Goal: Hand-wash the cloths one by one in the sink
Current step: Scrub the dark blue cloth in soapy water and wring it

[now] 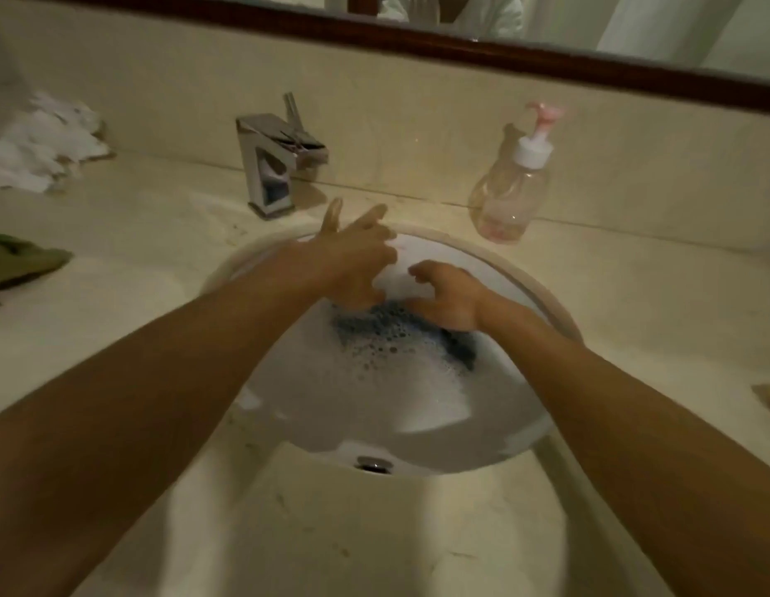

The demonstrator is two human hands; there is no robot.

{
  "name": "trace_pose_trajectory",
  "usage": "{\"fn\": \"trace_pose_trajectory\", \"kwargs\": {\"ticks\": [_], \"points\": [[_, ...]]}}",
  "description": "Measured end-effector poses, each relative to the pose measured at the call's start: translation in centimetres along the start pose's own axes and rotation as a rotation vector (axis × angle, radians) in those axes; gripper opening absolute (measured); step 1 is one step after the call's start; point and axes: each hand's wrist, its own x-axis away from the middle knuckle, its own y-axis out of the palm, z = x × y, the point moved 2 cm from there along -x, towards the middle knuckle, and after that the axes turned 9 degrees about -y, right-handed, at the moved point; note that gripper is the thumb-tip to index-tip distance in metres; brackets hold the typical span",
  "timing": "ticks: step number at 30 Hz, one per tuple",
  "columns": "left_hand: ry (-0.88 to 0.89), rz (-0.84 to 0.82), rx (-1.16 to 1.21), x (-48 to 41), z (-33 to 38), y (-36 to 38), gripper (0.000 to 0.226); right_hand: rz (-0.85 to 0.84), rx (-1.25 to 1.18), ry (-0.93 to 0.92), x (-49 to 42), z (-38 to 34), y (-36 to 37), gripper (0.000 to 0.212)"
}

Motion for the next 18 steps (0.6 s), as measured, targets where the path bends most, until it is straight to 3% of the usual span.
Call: {"fn": "trace_pose_trajectory", "kwargs": {"ticks": [3,4,6,7,10,12,15,18], "points": [[0.031,-0.227,0.166,-1.2,1.8,4.5,0.052,-0.194,0.119,0.037,-0.1,1.0,3.0,0.058],[0.016,-0.312,0.207,-1.6,2.0,5.7,0.05,-0.219,0.125,0.036,-0.5,1.5,3.8,0.065],[-0.031,-0.469,0.234,-1.6,2.2,8.0,0.056,-0.292,0.144,0.084,-1.6,3.3,5.2,0.074],[-0.044,-0.507,0.219,-1.5,2.2,9.1,0.061,-0.328,0.184,0.112,-1.8,3.7,5.3,0.066],[-0.054,-0.396,0.244,-1.6,1.5,11.4,0.074,-0.284,0.298,0.104,-2.3,4.9,5.7,0.052],[-0.072,-0.367,0.298,-2.4,0.9,11.3,0.055,-0.23,0.285,0.104,-2.7,4.6,5.9,0.044],[-0.107,-0.296,0.409,-3.4,1.3,10.3,0.021,-0.22,0.097,0.177,-3.3,4.4,6.6,0.026],[-0.159,-0.325,0.497,-3.2,1.2,10.1,0.029,-0.247,-0.161,0.309,-2.9,5.4,6.0,0.034]]}}
